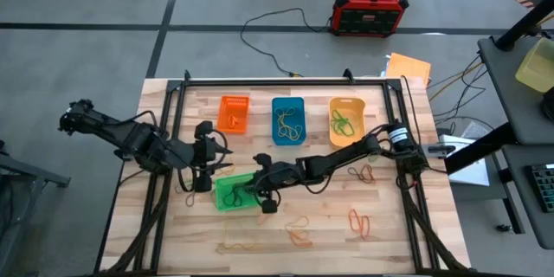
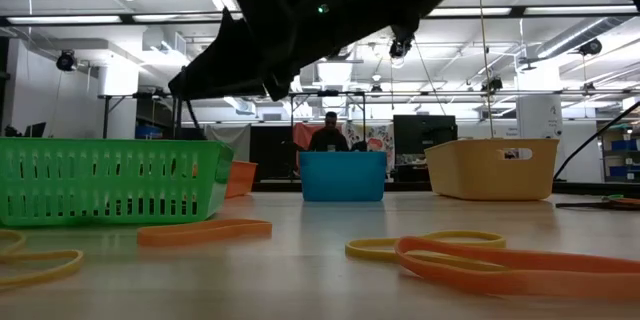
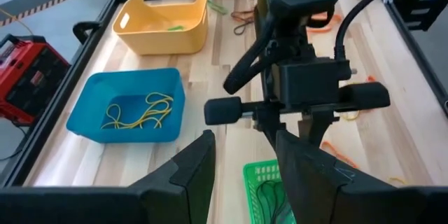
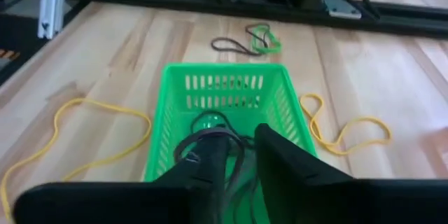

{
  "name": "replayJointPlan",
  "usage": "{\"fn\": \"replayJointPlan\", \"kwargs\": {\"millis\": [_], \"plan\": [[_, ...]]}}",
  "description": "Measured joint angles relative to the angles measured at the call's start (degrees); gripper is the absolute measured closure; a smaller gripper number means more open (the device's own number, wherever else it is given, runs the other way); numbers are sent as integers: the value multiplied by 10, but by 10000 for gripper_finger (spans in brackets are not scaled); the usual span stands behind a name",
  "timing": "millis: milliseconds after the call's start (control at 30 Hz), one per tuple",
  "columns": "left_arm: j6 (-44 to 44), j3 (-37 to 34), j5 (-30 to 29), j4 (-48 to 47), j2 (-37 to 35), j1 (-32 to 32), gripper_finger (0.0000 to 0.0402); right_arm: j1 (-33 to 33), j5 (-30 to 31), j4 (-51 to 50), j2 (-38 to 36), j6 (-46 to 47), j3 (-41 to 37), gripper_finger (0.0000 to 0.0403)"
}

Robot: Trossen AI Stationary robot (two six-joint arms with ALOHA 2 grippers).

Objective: Sort rubber bands into baskets
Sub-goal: Put the violet rubberband into the green bin, then put the orange rubberband into the orange bin

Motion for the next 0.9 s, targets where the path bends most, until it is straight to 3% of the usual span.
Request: {"fn": "replayJointPlan", "kwargs": {"millis": [400, 733, 900], "plan": [[-2, 0, 0, -6, 12, 0, 265, 1, 0, -159, -32, -1, 40, 260], [-15, -5, 0, -17, 12, 0, 265, 28, -5, -352, -68, 41, 38, 248], [-20, -17, -11, -16, 12, 0, 265, 59, -5, -353, -61, 59, 7, 255]]}}
